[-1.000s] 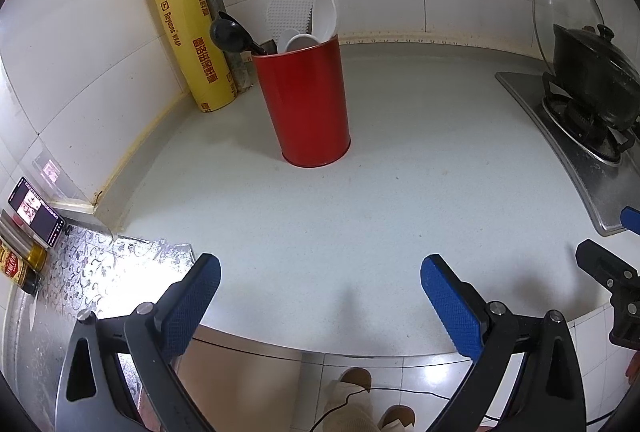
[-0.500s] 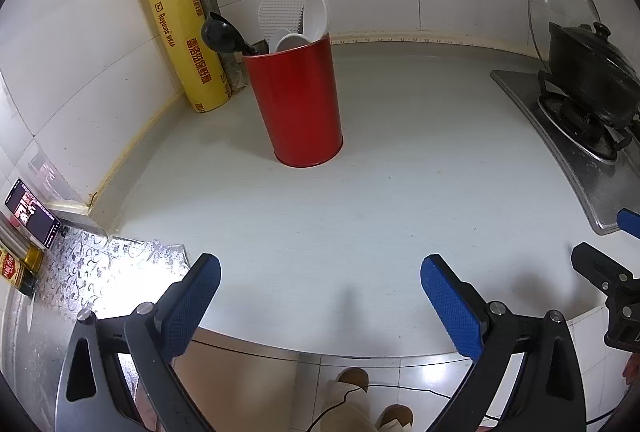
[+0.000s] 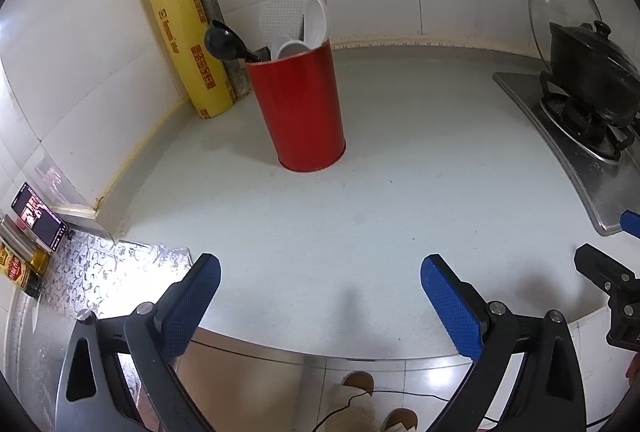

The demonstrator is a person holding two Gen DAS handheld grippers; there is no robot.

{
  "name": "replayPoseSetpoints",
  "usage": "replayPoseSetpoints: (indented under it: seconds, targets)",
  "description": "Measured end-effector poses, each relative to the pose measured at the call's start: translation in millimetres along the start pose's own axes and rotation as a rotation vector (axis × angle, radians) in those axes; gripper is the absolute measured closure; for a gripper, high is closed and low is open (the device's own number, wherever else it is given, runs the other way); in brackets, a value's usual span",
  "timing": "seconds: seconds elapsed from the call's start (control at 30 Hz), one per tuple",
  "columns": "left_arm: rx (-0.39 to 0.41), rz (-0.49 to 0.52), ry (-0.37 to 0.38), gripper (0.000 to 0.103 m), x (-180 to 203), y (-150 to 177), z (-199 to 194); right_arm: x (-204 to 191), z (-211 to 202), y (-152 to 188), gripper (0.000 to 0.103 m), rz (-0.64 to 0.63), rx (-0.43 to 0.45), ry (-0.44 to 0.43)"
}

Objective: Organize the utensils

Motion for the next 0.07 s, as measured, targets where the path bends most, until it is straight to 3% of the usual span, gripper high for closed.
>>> replayPoseSetpoints:
  seconds: [0.07]
  targets:
    - [0.004, 0.002, 0.003, 0.003, 0.6, -0.6, -0.9, 0.5, -0.3, 0.5, 0.0, 0.001, 0.0, 0.0]
Point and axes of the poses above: each gripper's, at about its wrist camera, not at the fingertips, and z roughly the way its jaws point, x to its right, y to its underside, the point moved 3 cm from there along z, roughly the way its jaws point, and after that the axes turned 1 degree about -y, right-handed, at the moved point
